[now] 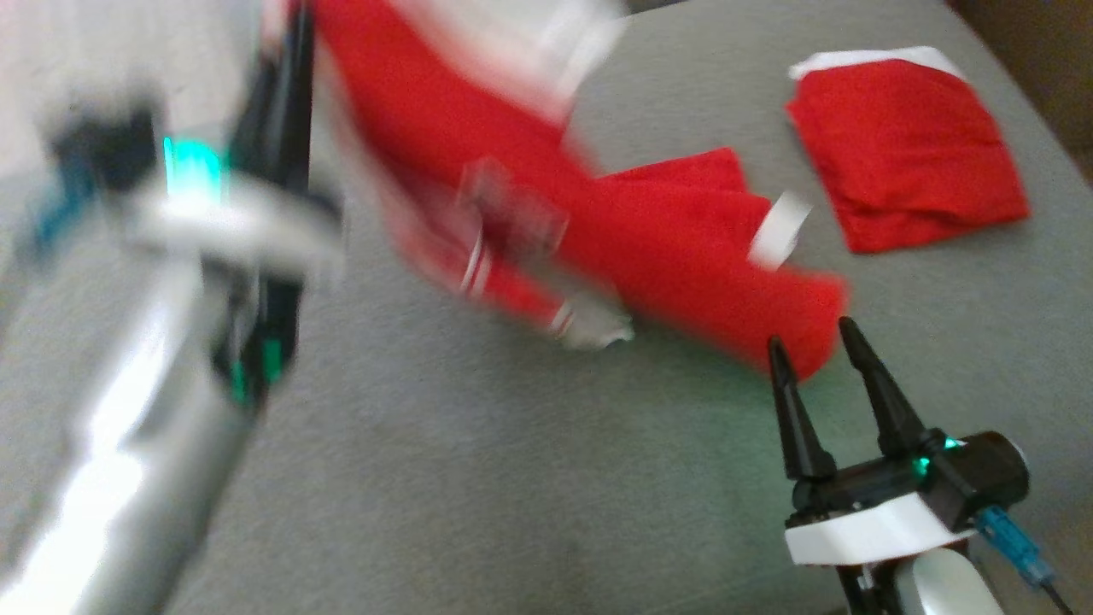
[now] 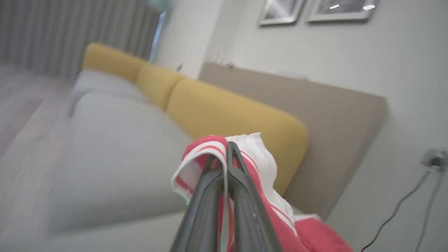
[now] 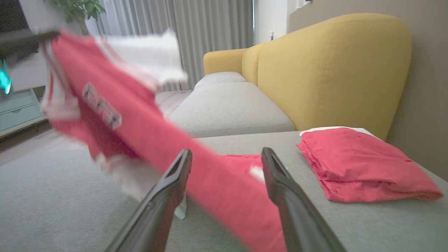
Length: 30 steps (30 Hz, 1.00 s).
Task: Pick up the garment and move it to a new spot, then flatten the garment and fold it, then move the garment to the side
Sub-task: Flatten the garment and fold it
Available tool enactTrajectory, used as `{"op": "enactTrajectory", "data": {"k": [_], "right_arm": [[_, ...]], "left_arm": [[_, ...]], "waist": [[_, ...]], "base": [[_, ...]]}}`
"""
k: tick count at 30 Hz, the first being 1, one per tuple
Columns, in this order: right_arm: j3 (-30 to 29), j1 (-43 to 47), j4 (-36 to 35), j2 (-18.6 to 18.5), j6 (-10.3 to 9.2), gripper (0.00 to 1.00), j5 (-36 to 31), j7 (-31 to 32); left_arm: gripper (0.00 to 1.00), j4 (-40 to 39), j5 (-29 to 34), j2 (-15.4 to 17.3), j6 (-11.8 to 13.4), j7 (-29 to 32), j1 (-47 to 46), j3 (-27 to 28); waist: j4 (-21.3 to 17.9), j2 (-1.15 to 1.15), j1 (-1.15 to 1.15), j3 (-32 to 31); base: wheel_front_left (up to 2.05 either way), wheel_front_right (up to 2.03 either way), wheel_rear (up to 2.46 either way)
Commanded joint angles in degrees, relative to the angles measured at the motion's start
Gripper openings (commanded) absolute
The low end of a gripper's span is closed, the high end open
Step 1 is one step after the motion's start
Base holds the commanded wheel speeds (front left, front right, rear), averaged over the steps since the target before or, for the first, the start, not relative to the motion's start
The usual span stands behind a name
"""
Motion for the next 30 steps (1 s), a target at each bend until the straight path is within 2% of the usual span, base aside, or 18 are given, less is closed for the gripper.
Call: {"op": "enactTrajectory", "data": {"k": [1,4,8,9,10,11,15,18,21,24,25,28,30], "right_arm": [[0.72,-1.05,-2.19,-0.22,-0.04,1.0,-0.46,-0.15],[-0.35,-1.08,-2.42,-0.22,-0.04,1.0,-1.01,-0.15],[-0.67,-1.01,-2.19,-0.42,-0.04,1.0,-1.68,-0.15],[-0.81,-0.97,-2.21,-0.47,-0.04,1.0,-1.77,-0.15],[-0.97,-0.95,-2.24,-0.5,-0.04,1.0,-1.83,-0.15],[-1.09,-0.95,-2.27,-0.55,-0.04,1.0,-1.87,-0.15],[-0.83,-1.24,-2.09,-0.97,-0.04,1.0,-2.0,-0.15],[-0.7,-1.44,-2.11,-1.23,-0.04,1.0,-1.98,-0.15],[-0.55,-1.88,-2.31,-1.48,-0.04,1.0,-2.02,-0.15],[-0.49,-2.39,-2.65,-1.64,-0.04,1.0,-2.18,-0.15],[-0.49,-2.39,-2.65,-1.64,-0.04,1.0,-2.18,-0.15],[0.0,-3.14,-2.79,-1.78,-0.04,1.0,-2.46,-0.15],[0.53,-4.0,-2.91,-1.97,-0.04,1.0,-2.6,-0.15]], "left_arm": [[0.0,-1.97,-1.4,2.76,0.73,-1.61,3.05,3.07],[0.0,-1.58,-3.21,3.1,1.88,-3.91,14.76,4.57],[0.0,-0.66,-4.83,0.58,1.36,-4.92,25.23,7.24],[0.21,-0.76,-4.97,-0.32,1.1,-4.99,26.99,7.9],[0.88,-0.91,-5.2,-1.26,0.81,-5.02,28.54,8.58],[1.0,-1.17,-5.2,-2.12,0.65,-5.04,29.82,9.51],[1.0,-2.86,-2.97,-3.67,0.17,-5.06,33.59,11.96],[1.0,-5.07,0.17,-1.8,1.49,-5.07,35.51,12.72],[1.0,-9.29,3.46,2.92,3.05,-4.0,35.5,12.99],[1.0,-15.69,6.56,8.72,4.15,-0.29,32.1,13.61],[1.0,-15.69,6.56,8.72,4.15,-0.29,32.1,13.61],[1.0,-21.57,9.35,14.0,3.66,6.72,25.2,12.79],[1.0,-23.76,10.37,16.23,2.35,12.31,19.29,11.51]], "waist": [[3.7,0.0,0.0,1.16],[6.47,0.0,0.0,2.56],[9.4,0.0,0.0,3.53],[10.11,0.0,0.0,3.71],[10.77,0.0,0.0,3.81],[11.33,0.0,0.0,3.92],[12.52,0.0,0.0,3.95],[12.6,0.0,0.0,4.05],[12.29,0.0,0.0,4.85],[12.1,0.0,0.0,6.32],[12.1,0.0,0.0,6.32],[11.7,0.0,0.0,8.39],[11.2,0.0,0.0,9.95]], "base": [[0.0,0.0,0.0],[0.0,0.0,0.0],[0.0,0.0,0.0],[0.0,0.0,0.0],[0.0,0.0,0.0],[0.0,0.0,0.0],[0.0,0.0,0.0],[0.0,0.0,0.0],[0.0,0.0,0.0],[0.0,0.0,0.0],[0.0,0.0,0.0],[0.0,0.0,0.0],[0.0,0.0,0.0]]}}
